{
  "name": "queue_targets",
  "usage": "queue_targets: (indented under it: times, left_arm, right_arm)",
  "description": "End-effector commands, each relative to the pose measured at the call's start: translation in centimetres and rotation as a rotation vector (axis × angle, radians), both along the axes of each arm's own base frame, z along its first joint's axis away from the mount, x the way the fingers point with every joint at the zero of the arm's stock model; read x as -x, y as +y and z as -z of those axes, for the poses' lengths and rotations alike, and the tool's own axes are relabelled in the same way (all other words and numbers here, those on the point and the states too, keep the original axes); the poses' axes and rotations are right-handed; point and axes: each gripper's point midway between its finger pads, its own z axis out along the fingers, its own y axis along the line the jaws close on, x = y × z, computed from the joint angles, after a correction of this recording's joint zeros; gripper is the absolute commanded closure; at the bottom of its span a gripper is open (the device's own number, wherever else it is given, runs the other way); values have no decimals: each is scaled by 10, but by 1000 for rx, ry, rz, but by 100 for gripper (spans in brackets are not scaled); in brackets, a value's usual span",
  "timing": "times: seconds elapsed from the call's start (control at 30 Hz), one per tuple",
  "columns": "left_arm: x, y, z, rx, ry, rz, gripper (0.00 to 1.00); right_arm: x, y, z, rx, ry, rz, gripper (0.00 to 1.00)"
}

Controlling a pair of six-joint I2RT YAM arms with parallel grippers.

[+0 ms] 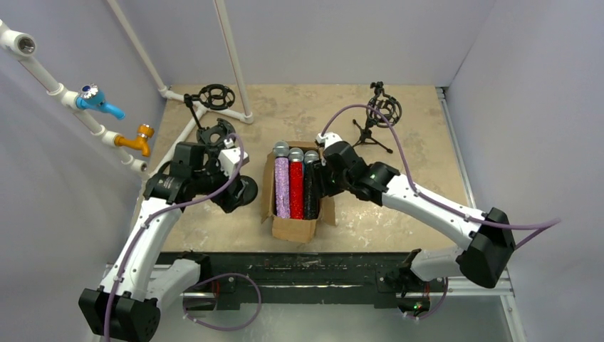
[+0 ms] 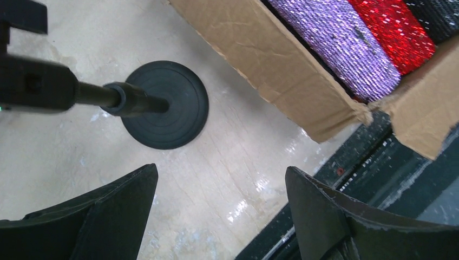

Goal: Attach the microphones to the stand

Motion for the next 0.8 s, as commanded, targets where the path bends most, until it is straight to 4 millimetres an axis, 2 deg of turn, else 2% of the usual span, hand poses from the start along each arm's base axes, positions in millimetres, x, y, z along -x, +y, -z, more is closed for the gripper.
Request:
queue_targets:
  times: [0.0,0.07,0.17,0.33,0.43,0.5,0.6,0.77]
  left_arm:
    - [20,-10,-41,71,-53,78,11]
    - [33,-14,-59,106,-61,113,10]
    - [44,-15,-91,164,-109,122,9]
    - [29,6,-145,224,-203,-55,10]
    - [20,19,-172,244,-237,-160,12]
    - [14,26,-182,249,-242,-229,16]
    - [7,33,-192,260,-244,-299,20]
    - [2,35,-202,294,-259,-349,21]
  right_arm:
    - [-13,18,-97,-164,-195,-39,43]
    - [-16,30,-120,-221,-248,-88,39]
    - [-17,63,-144,-298,-305,-209,35]
    - [-3,136,-162,-374,-380,-467,27]
    - [8,177,-161,-384,-417,-591,24]
    - [8,197,-157,-394,-440,-625,23]
    - [-5,215,-143,-373,-461,-622,24]
    - [-29,235,-121,-354,-504,-569,28]
